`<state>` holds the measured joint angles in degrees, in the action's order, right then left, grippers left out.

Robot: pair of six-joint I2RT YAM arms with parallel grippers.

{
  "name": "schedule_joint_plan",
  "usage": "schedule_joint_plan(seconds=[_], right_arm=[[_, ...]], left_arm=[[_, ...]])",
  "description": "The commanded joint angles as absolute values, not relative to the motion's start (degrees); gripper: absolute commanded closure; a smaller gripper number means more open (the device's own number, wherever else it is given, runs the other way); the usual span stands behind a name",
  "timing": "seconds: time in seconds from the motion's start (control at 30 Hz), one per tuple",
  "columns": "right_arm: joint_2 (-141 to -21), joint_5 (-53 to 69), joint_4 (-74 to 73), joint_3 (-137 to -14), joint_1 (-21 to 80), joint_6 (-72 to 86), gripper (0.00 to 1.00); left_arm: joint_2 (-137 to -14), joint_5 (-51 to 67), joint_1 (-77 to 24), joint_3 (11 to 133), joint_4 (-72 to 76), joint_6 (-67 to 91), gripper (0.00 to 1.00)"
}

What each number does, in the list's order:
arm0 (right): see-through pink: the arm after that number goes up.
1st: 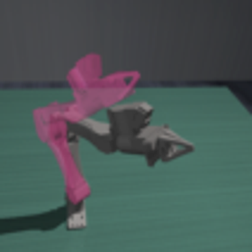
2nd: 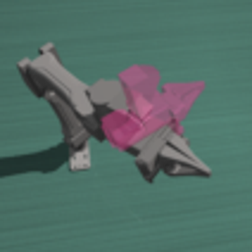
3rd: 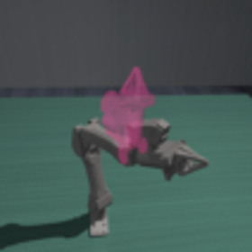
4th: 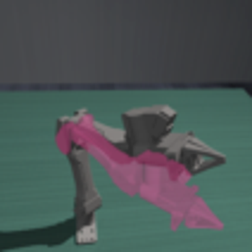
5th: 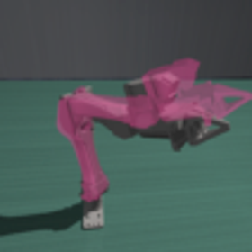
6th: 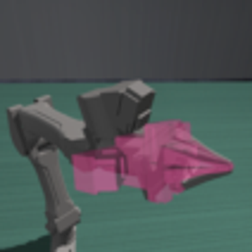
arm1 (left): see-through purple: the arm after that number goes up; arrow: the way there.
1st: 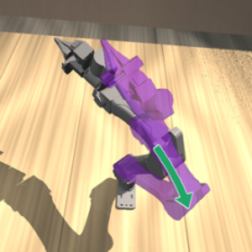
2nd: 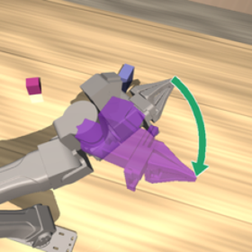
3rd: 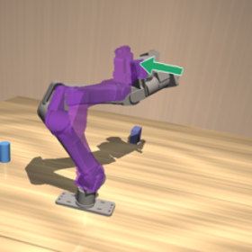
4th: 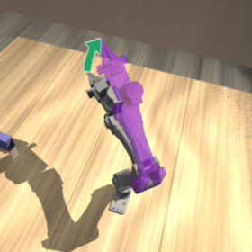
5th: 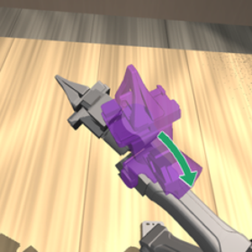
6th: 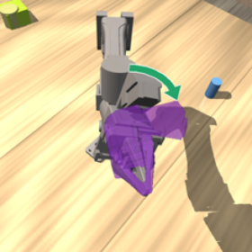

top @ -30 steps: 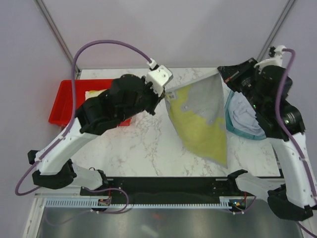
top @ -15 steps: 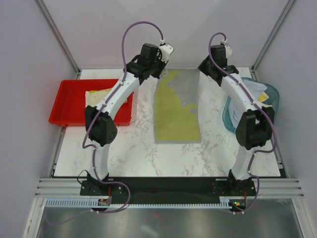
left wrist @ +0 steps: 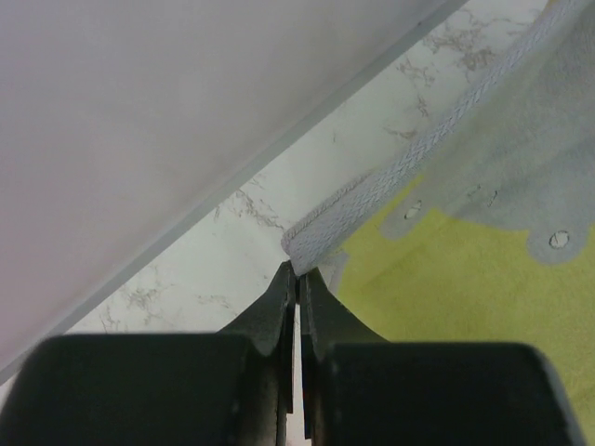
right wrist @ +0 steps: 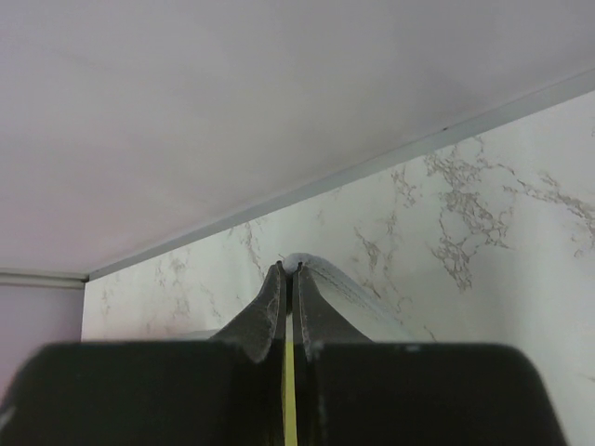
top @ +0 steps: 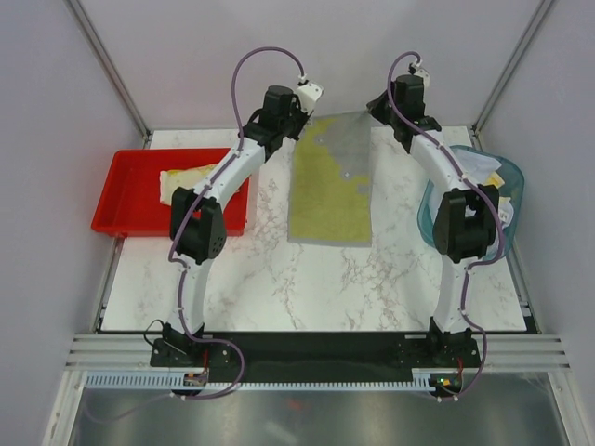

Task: Fold and stack the towels
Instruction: Fold the towel

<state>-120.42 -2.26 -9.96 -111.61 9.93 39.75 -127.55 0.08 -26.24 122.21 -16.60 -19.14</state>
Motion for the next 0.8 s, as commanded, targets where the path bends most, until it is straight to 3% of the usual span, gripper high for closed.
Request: schedule_joint_plan(seconds=[0.0,0.37,0.77], right_arm=[[-118.7,-1.0,-7.3,-106.1,9.2,39.1,1.00],[-105.2,9.5,-8.7,-79.0,8.6,38.2,1.00],[-92.5,11.2,-12.2,-59.9,9.0,36.0,1.00]], left_arm=[[-122.9,-0.3,-26.5,116.7,-13.4,-24.6,0.98],[-110.5,-4.8,-32.1,90.5,-12.0,-31.8,0.98],[-97.7,-17.0,-38.8,67.7,-6.2,-33.6,0.98]])
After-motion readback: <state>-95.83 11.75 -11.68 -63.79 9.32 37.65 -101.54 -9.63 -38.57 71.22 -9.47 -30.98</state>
